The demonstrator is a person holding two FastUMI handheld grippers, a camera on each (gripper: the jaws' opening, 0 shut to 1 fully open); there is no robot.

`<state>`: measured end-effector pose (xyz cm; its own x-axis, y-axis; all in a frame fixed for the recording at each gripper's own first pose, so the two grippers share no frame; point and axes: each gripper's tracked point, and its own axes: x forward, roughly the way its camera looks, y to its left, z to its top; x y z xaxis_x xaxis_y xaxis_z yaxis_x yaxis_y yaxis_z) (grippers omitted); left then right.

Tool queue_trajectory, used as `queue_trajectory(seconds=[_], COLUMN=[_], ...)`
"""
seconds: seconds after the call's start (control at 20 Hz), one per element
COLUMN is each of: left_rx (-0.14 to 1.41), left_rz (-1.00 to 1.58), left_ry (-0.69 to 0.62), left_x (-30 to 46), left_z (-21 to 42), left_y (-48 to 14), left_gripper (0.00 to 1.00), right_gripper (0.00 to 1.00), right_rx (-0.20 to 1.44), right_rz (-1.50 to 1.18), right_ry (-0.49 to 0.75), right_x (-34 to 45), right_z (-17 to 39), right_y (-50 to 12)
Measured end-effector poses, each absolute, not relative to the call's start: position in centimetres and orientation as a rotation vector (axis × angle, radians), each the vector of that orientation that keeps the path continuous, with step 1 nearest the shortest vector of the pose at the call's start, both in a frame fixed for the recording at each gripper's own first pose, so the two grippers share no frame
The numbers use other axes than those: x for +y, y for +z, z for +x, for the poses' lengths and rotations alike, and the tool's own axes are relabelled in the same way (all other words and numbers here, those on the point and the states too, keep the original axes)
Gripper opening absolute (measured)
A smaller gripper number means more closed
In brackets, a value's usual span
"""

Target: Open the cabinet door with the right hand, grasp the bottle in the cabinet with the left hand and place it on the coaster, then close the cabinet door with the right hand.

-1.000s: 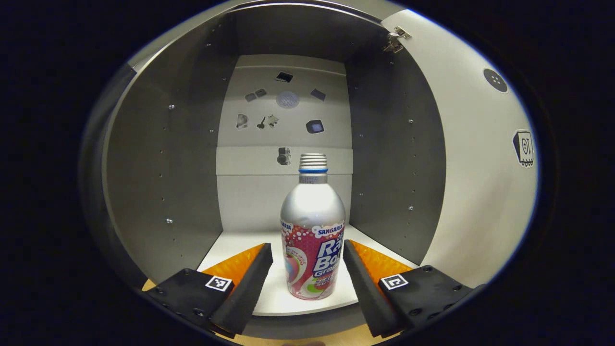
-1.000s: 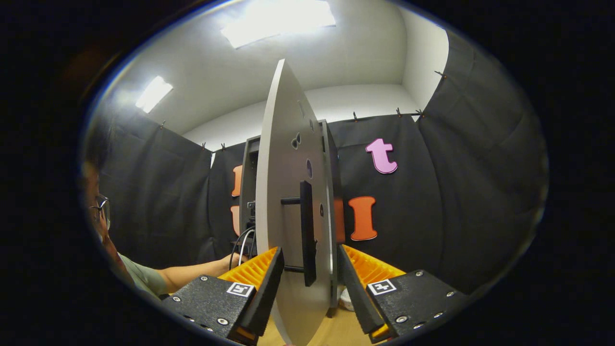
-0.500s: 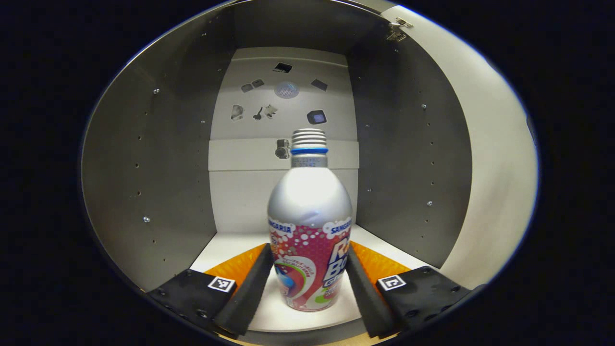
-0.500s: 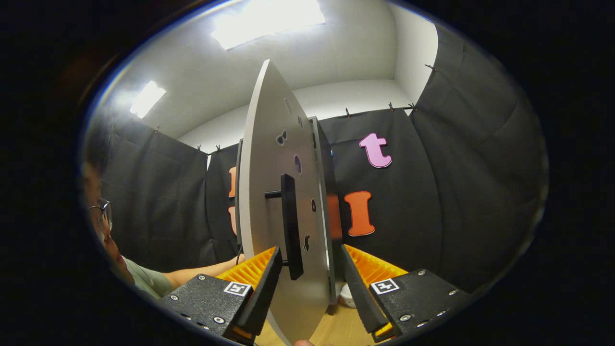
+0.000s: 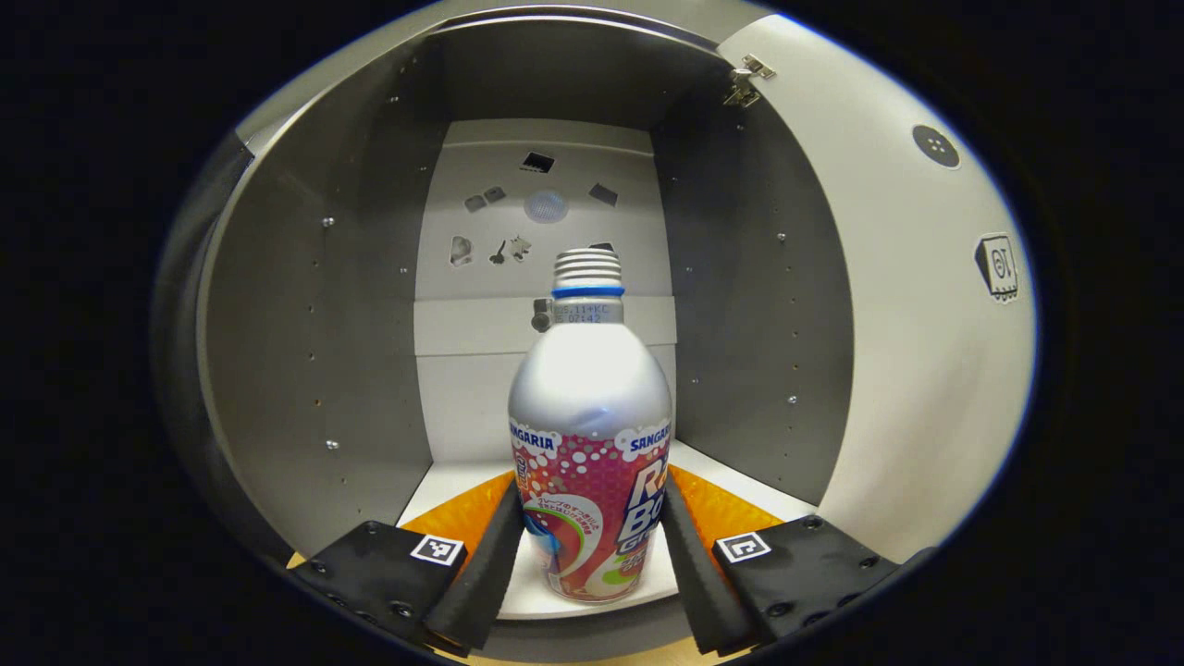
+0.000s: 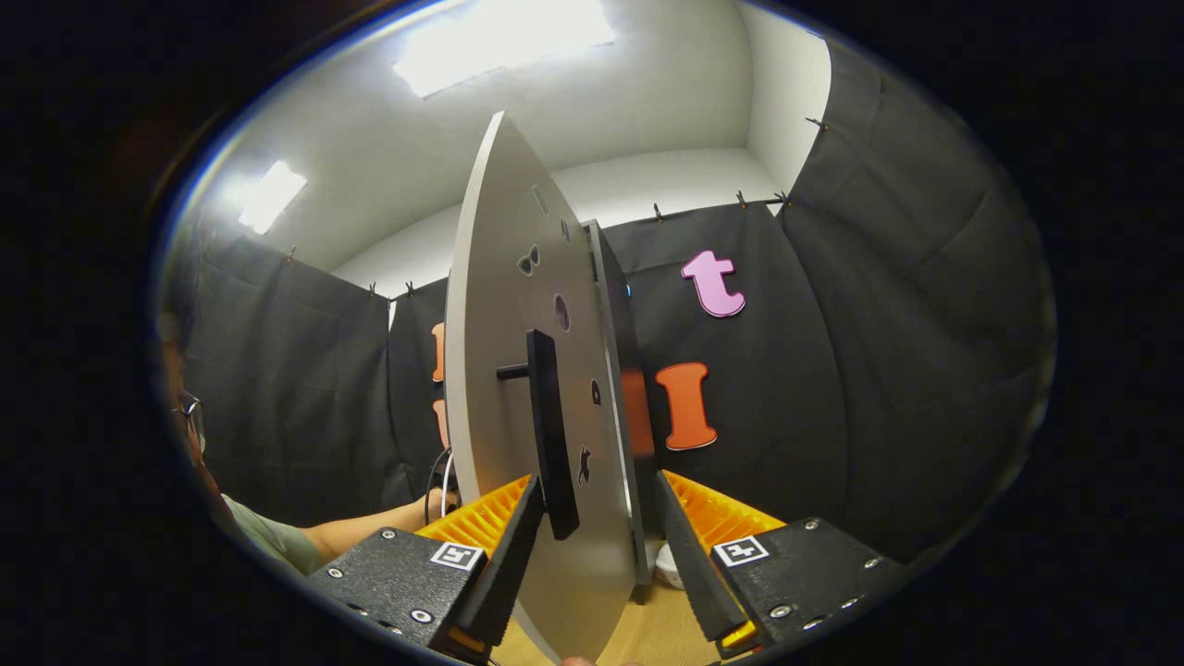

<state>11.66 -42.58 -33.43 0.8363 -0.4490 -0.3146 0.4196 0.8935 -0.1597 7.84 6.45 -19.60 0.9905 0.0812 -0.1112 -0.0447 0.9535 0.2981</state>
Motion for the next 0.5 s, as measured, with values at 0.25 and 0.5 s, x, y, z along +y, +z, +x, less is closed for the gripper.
queue_trajectory(seconds=[0.25, 0.5], left_rx=[0.325, 0.299], left_rz=[-0.081, -0.061], left_ry=[-0.478, -0.461], left_x=[-39.6, -35.2], left_z=[7.8, 3.9], left_y=[-31.5, -30.1], left_gripper=[0.82, 0.84], right_gripper=[0.76, 0.76], right_rx=[0.126, 0.121], right_rz=[0.284, 0.255], right_ry=[0.032, 0.005], right_x=[6.2, 5.9], right_z=[8.4, 8.3], right_y=[-19.8, -19.8])
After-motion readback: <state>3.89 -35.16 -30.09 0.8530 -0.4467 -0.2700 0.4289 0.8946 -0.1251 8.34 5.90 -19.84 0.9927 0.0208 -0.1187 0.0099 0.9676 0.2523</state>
